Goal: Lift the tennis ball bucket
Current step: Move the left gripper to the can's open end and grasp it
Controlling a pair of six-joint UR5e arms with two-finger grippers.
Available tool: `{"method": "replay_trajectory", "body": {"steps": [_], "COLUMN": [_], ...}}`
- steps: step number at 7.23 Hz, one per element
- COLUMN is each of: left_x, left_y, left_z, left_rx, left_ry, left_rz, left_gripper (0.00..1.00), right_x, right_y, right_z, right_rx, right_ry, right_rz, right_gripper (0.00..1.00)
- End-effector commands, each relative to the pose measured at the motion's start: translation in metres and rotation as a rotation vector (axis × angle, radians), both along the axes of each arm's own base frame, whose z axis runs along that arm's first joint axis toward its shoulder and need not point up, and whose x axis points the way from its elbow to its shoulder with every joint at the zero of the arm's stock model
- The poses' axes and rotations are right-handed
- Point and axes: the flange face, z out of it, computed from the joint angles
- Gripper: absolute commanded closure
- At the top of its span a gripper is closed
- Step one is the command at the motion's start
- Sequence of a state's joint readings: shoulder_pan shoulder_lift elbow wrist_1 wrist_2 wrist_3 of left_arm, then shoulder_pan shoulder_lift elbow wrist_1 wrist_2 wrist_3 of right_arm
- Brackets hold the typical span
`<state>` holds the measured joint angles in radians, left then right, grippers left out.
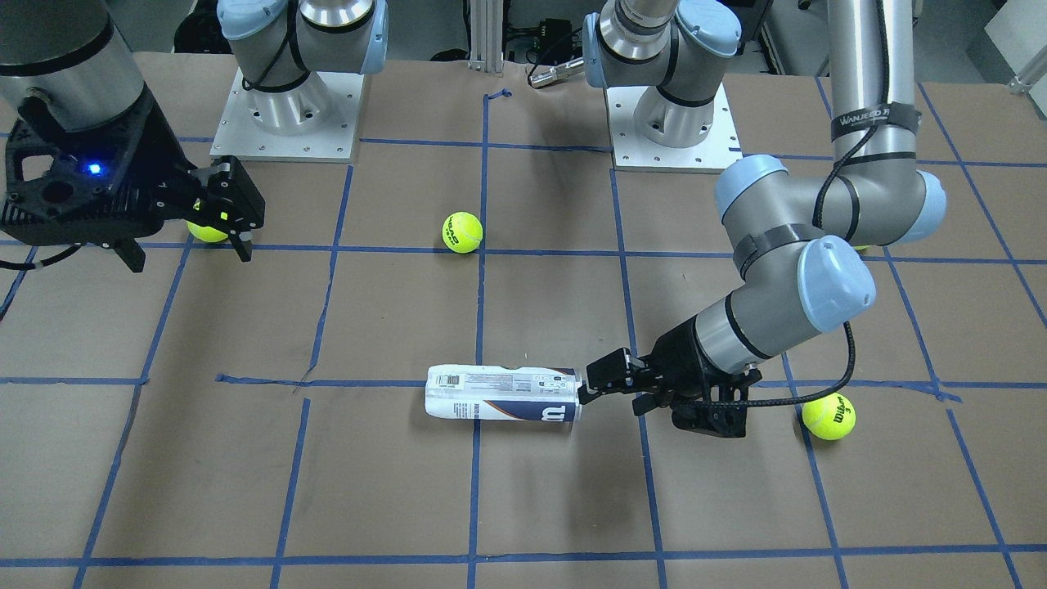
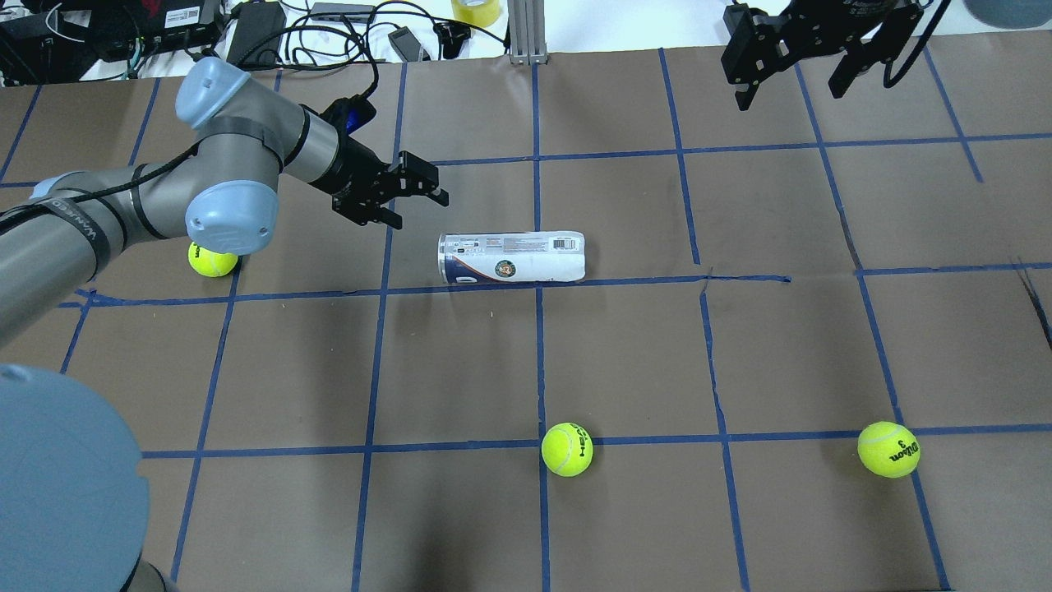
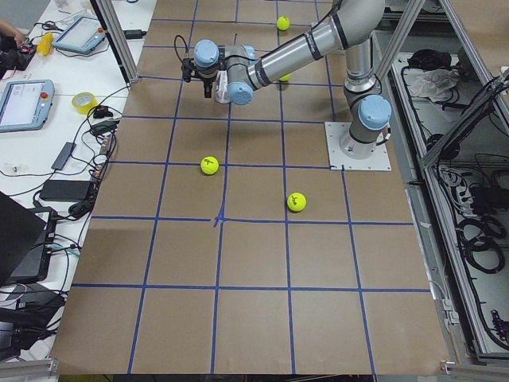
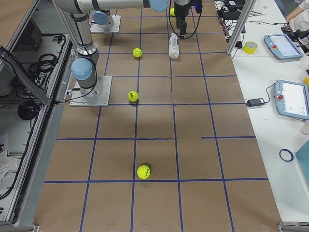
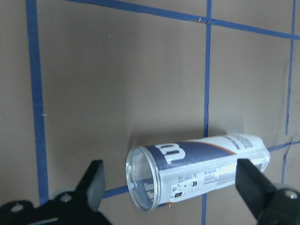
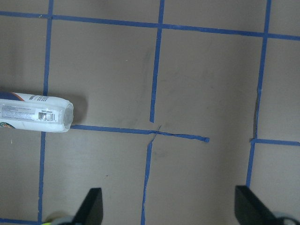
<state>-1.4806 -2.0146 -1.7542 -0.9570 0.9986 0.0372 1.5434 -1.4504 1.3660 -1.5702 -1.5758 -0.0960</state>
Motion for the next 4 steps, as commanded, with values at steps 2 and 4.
{"method": "replay_trajectory", "body": {"steps": [2,4], "left_x": [-0.031,-0.047], "left_y": [0.000,0.004], "left_z": [-0.037,-0.042], "left_rx": [0.041,0.066], "left_ry": [0.037,0.040], "left_rz": [-0.021,-0.024], "left_gripper": [0.01,0.00], "right_x": [0.000,0.014], "right_y": [0.006,0.011], "right_z": [0.014,0.013], "right_rx": [-0.024,-0.019], "right_ry": [0.011,0.009], "right_rz": [-0.125,-0.203], "right_gripper": [0.00,0.00]}}
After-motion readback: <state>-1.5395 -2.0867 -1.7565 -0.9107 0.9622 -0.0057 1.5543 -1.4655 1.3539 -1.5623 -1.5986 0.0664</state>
